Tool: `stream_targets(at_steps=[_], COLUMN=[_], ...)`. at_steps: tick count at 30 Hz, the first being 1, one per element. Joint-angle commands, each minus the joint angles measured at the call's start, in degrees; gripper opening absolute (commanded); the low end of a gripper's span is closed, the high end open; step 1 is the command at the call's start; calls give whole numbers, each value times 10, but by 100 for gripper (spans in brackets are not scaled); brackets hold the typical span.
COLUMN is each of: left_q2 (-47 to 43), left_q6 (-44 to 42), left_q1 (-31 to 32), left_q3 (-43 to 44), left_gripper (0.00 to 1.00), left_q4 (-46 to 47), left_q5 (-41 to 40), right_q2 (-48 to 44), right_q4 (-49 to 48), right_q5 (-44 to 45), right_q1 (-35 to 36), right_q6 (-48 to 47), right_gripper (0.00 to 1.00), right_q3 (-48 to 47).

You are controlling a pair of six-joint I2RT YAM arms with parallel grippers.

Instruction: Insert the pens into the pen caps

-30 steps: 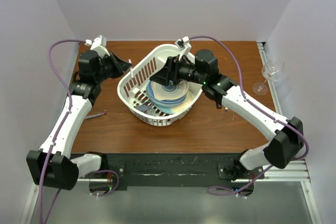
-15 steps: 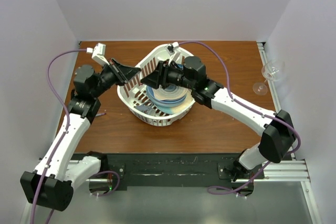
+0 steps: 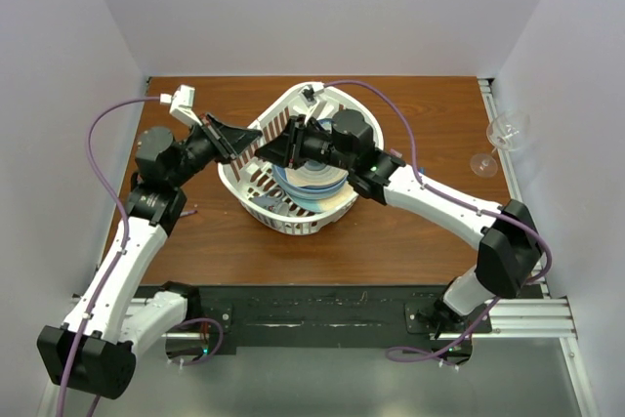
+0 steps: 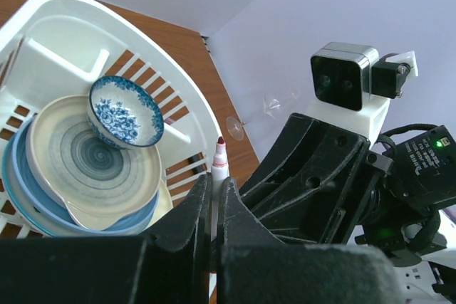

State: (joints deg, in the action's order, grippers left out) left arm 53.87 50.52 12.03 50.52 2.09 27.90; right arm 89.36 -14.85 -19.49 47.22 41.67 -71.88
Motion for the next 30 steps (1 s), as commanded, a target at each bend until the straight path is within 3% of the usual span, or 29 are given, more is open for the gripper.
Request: stream_targets(at_steps=[1,4,5,8,10,13,16,19,23,26,30], left_q2=[-6,-11,-13,-12,-2,24,56,77,110,183,297], left_q6=[12,-7,-12,-26,-25,-20,-14,-12,-7,17,57], left_q1=[1,1,1,1,1,0,-4,-37,-189,-237,-255], left_q3=[-3,8,13,46,76,114,147,152,122,144,184], left_gripper=[0,0,21,56,65,68,68,66,61,56,53], left_q4=[14,-4,-14,-79,-142,-228,-318,-369,-373,-425,-478], left_q5=[8,-2,-21,-75,-133,-195,-332,-410,-406,-443,-471], right_q2=[-9,-23,-28,-46,-65,-91,-111,-139,-175,-190,-206], right_q4=[-59,-41,-30,11,37,67,91,112,135,137,159], right_q5=[7,37,58,84,97,130,150,162,175,174,188], right_q1=[3,2,2,2,2,2,2,2,2,2,2], right_q6=[12,4,1,-20,-27,-45,-65,-88,-107,-113,-129], right_gripper=[0,0,0,0,0,0,0,0,0,0,0], right_q3=[6,13,12,12,19,34,45,52,58,66,66])
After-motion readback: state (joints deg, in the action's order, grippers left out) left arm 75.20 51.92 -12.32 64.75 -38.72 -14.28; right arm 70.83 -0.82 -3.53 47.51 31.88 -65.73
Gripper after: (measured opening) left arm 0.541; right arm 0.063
